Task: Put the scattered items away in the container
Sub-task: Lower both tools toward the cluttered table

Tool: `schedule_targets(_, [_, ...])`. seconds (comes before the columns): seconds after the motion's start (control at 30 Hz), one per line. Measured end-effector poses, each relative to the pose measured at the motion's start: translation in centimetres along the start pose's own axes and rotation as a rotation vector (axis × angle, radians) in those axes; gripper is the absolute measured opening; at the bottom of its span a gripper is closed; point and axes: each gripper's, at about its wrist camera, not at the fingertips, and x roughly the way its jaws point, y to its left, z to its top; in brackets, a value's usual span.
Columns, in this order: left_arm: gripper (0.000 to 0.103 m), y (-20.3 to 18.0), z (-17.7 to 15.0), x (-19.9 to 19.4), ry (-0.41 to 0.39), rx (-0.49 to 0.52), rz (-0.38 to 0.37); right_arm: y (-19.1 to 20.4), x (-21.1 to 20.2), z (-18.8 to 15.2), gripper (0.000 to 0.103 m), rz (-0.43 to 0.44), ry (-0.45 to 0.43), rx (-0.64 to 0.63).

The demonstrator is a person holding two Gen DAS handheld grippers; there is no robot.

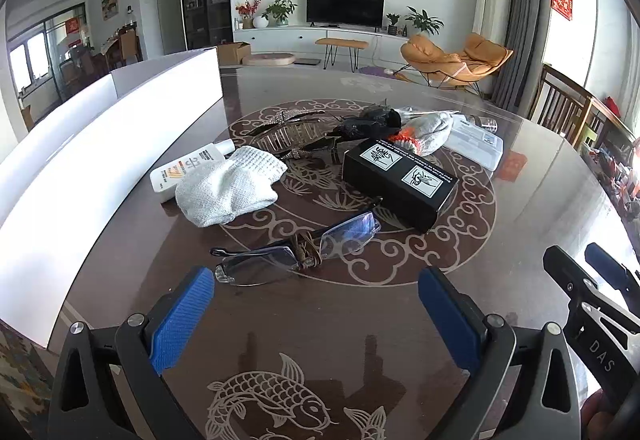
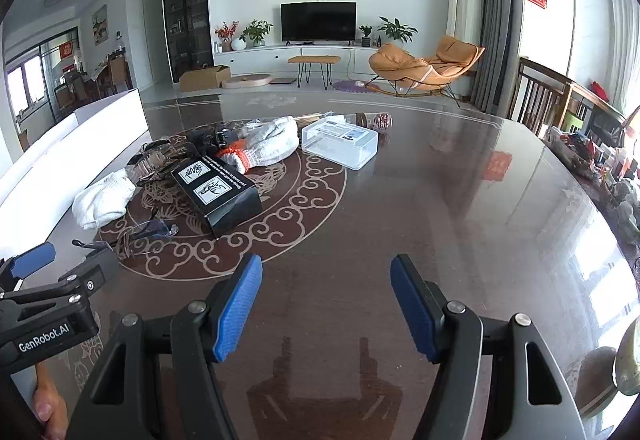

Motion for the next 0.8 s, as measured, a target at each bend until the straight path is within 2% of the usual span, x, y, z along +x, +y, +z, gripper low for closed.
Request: schedule_targets(0.8, [0.103,-0.22,0.43,0.65,-0.011,0.004,-0.003,0.45,-0.15,0.98,0.068,0.027,-0.018,-0.005])
